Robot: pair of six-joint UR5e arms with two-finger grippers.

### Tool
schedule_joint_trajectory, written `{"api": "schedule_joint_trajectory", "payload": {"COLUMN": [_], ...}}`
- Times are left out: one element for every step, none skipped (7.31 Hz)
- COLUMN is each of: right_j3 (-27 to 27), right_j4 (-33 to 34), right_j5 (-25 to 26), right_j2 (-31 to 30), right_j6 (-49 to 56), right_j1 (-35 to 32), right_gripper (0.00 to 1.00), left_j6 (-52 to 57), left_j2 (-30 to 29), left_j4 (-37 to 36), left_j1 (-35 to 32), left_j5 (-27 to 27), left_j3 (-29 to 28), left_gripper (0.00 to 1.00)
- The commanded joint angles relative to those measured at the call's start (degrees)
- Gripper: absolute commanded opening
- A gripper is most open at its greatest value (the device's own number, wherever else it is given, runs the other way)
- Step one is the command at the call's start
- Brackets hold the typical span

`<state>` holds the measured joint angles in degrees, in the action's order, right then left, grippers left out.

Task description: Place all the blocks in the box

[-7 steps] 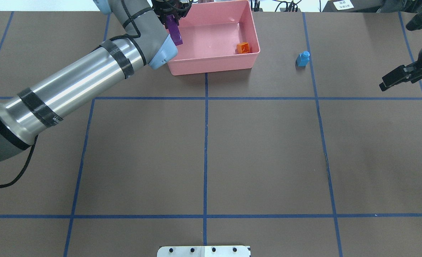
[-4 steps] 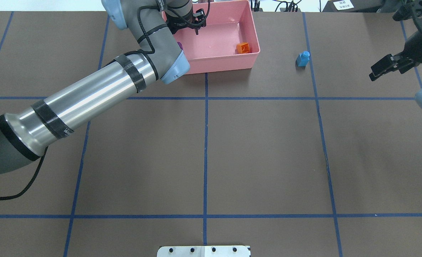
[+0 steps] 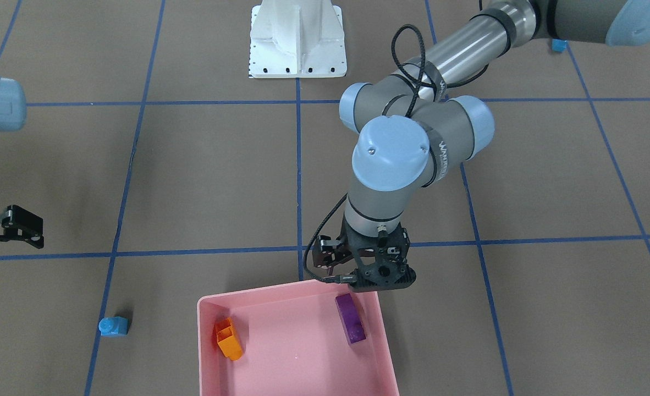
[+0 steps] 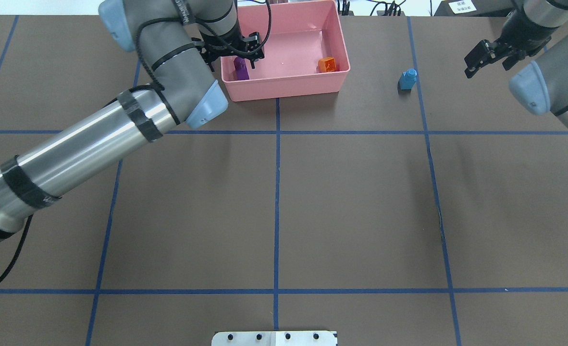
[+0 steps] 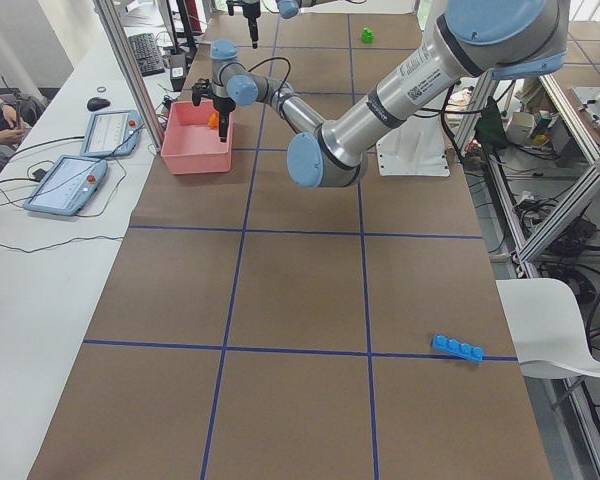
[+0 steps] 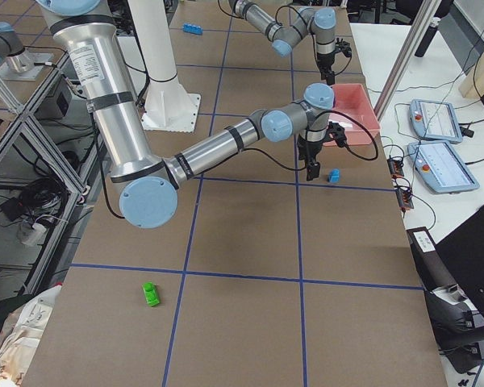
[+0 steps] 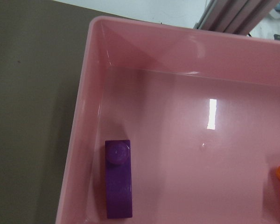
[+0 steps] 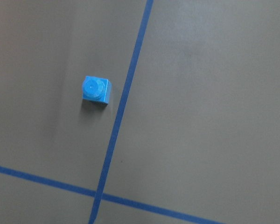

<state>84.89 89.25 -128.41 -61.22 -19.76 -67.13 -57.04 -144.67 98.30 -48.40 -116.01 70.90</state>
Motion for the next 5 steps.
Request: {"api": "schedule_joint_trajectory", "payload": {"right_j3": [-12.6, -16.2, -19.9, -23.7, -26.9], "right_j4": [-11.3, -13.8, -17.1, -23.7, -28.2], "right_j5": [0.1, 0.4, 2.4, 5.6, 6.5], "right_j2": [4.6, 7.6, 9.8, 10.1, 10.3], "right_j6": [-3.2, -6.9, -10.4, -14.7, -16.6], "right_j1": [0.7, 2.6, 4.4, 6.7, 8.0], "right_gripper": [0.99, 0.99, 0.99, 0.99, 0.99], "left_j6": [12.8, 15.1, 15.0, 14.5, 14.5], "left_j2": [18.8, 25.3, 27.1, 27.1, 27.1], "left_j4": [-1.3, -1.3, -1.3, -1.3, -1.3], "left_j1": [-2.1, -2.1, -2.1, -2.0, -2.0], "left_j5": [-4.6, -4.6, -4.6, -4.6, -4.6], "left_j3": [19.5, 26.1, 28.4, 28.4, 28.3], "left_gripper": [1.0, 1.0, 1.0, 1.0, 1.0]}}
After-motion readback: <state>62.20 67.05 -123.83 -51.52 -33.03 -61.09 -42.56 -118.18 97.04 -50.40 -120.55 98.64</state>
